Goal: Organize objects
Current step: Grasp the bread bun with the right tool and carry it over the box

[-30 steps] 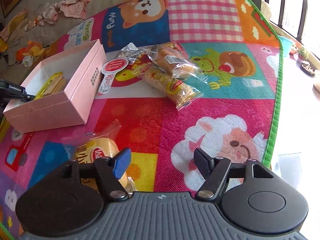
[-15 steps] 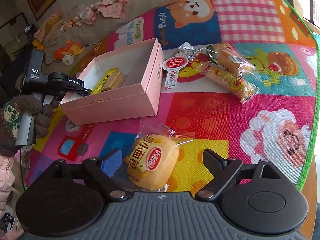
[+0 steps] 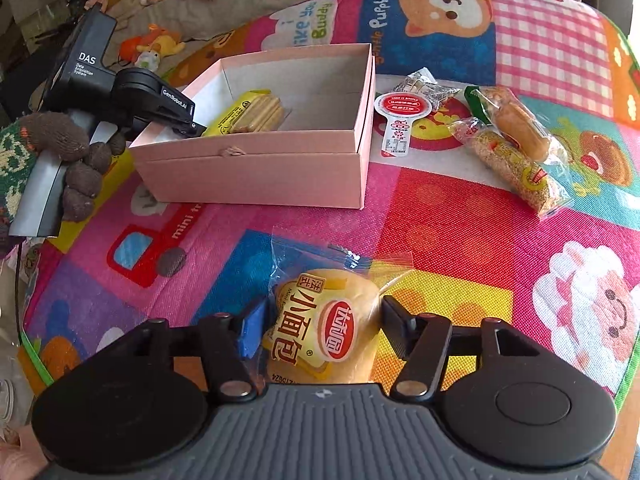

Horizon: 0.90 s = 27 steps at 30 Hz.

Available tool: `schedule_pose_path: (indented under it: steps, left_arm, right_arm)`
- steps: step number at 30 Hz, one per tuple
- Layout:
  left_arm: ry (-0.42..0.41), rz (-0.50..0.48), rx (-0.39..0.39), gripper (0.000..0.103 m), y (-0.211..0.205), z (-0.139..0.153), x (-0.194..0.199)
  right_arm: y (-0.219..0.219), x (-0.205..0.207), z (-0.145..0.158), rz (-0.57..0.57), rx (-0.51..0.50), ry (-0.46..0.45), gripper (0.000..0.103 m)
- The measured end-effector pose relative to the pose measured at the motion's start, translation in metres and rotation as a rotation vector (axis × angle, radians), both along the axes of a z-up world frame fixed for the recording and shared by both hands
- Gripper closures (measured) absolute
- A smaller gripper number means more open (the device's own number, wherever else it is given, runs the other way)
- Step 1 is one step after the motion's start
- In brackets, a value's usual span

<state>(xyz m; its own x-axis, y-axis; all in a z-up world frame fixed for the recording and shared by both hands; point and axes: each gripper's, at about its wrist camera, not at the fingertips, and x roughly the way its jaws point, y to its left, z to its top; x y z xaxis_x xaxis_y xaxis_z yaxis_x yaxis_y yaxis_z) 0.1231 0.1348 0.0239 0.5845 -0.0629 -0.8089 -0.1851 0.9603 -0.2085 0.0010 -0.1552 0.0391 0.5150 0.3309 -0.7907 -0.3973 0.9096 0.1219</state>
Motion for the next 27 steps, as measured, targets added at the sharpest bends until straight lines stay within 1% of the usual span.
schedule_pose_path:
  steps: [3, 9, 14, 17, 19, 21, 23, 25, 27]
  left_arm:
    - [0.0, 0.002, -0.004, 0.085, 0.001, 0.0, 0.0]
    - [-0.002, 0.006, -0.016, 0.085, 0.002, -0.001, 0.0]
    - [-0.004, 0.005, -0.019, 0.084, 0.002, -0.001, 0.0]
    - [-0.006, 0.003, -0.019, 0.084, 0.002, -0.001, -0.001]
    - [-0.009, 0.001, -0.019, 0.084, 0.003, -0.001, -0.001]
    - [-0.012, -0.002, -0.02, 0.084, 0.003, -0.001, -0.002]
    - [-0.015, -0.003, -0.021, 0.084, 0.003, -0.001, -0.002]
    - [-0.018, -0.004, -0.016, 0.084, 0.002, -0.001, -0.003]
    - [-0.018, -0.007, -0.009, 0.084, 0.001, -0.001, -0.002]
  right_arm:
    - [0.002, -0.009, 0.009, 0.02, -0.016, -0.023, 0.045]
    - [0.012, -0.024, 0.035, 0.05, -0.066, -0.126, 0.045]
    - [0.022, -0.025, 0.053, 0.083, -0.086, -0.176, 0.045]
    - [0.027, -0.017, 0.067, 0.096, -0.067, -0.196, 0.045]
    - [0.029, -0.005, 0.081, 0.096, -0.025, -0.216, 0.045]
    - [0.034, 0.011, 0.095, 0.087, 0.006, -0.258, 0.045]
    - [0.042, 0.037, 0.105, 0.073, 0.03, -0.281, 0.045]
    - [0.052, 0.064, 0.107, 0.062, 0.064, -0.267, 0.045]
    - [0.062, 0.088, 0.102, 0.055, 0.095, -0.234, 0.045]
